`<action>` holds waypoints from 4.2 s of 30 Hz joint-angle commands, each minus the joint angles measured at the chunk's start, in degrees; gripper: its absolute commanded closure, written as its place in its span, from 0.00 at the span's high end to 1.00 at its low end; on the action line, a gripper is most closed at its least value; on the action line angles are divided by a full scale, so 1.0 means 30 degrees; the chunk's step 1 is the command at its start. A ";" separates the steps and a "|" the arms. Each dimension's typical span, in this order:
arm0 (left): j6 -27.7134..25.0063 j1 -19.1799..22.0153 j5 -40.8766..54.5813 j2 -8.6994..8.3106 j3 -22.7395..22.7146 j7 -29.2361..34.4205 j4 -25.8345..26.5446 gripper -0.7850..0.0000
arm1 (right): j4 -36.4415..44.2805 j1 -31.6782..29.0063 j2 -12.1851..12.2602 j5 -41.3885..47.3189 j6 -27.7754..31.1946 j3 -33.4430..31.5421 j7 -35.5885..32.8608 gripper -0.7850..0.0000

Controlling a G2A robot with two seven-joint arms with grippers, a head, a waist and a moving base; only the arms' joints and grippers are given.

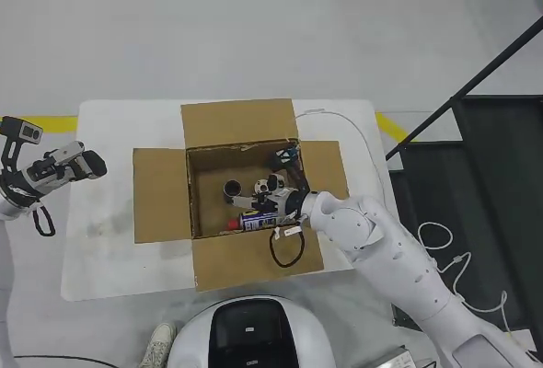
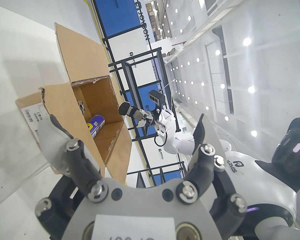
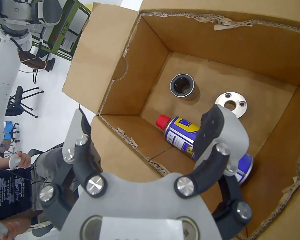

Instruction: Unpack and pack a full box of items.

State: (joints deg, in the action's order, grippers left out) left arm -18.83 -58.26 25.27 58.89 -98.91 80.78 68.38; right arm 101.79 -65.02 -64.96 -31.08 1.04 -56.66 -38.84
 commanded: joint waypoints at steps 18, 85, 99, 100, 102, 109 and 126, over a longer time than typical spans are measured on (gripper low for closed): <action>0.0000 0.0001 0.0000 0.0000 0.0001 0.0000 -0.0001 1.00 | -0.7256 0.7966 -0.2754 -0.3324 0.0953 0.7032 -0.1702 1.00; 0.0000 0.0001 0.0000 0.0000 0.0001 0.0000 -0.0001 1.00 | -1.3224 1.0298 -0.4958 -0.3417 0.2576 0.8852 -0.1817 1.00; 0.0000 0.0001 0.0000 0.0000 0.0001 0.0000 -0.0001 1.00 | -1.3224 1.0298 -0.4958 -0.3417 0.2576 0.8852 -0.1817 1.00; 0.0000 0.0001 0.0000 0.0000 0.0001 0.0000 -0.0001 1.00 | -1.3224 1.0298 -0.4958 -0.3417 0.2576 0.8852 -0.1817 1.00; 0.0000 0.0001 0.0000 0.0000 0.0001 0.0000 -0.0001 1.00 | -1.3224 1.0298 -0.4958 -0.3417 0.2576 0.8852 -0.1817 1.00; 0.0000 0.0001 0.0000 0.0000 0.0001 0.0000 -0.0001 1.00 | -1.3224 1.0298 -0.4958 -0.3417 0.2576 0.8852 -0.1817 1.00; 0.0000 0.0001 0.0000 0.0000 0.0001 0.0000 -0.0001 1.00 | -1.5085 1.0773 -0.5810 -0.3559 0.3223 0.8899 -0.2221 1.00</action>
State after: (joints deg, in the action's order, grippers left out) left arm -18.83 -58.26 25.27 58.89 -98.91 80.77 68.38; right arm 56.96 -32.83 -82.18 -41.72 10.72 -30.10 -45.65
